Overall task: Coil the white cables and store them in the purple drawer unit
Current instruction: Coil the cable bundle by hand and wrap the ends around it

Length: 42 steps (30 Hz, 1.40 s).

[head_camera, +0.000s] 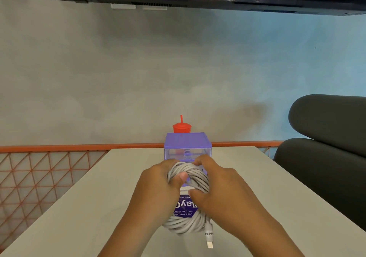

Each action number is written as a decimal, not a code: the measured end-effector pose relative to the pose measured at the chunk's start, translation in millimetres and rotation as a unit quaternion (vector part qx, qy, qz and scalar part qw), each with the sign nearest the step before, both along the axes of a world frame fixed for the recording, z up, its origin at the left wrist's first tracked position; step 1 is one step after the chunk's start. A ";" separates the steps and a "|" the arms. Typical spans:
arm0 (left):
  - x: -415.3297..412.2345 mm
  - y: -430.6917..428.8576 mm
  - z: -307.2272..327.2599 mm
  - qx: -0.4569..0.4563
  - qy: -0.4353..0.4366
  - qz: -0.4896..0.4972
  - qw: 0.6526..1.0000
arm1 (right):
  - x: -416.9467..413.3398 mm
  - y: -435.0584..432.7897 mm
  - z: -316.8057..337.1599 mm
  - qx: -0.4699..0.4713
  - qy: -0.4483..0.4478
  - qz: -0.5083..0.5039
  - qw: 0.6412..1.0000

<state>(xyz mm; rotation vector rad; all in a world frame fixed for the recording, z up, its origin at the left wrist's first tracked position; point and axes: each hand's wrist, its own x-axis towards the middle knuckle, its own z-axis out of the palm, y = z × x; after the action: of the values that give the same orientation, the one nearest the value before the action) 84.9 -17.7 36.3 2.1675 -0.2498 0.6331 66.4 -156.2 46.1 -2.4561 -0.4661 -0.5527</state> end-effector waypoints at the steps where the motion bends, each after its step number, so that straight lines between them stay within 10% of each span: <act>1: 1.6 0.7 -0.2 -0.013 -0.004 0.015 1.000 | -2.7 0.2 1.6 -0.003 -0.002 0.004 1.000; 42: 12.0 -3.9 -10.6 -0.116 -0.067 0.078 0.988 | 5.2 20.0 -10.8 -0.143 -0.196 -0.103 0.965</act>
<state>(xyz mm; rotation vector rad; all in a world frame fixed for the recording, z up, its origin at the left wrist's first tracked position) 96.9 -21.7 25.7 1.9350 -0.0723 0.8552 71.6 -136.2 35.3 -2.6912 -0.4743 -1.1424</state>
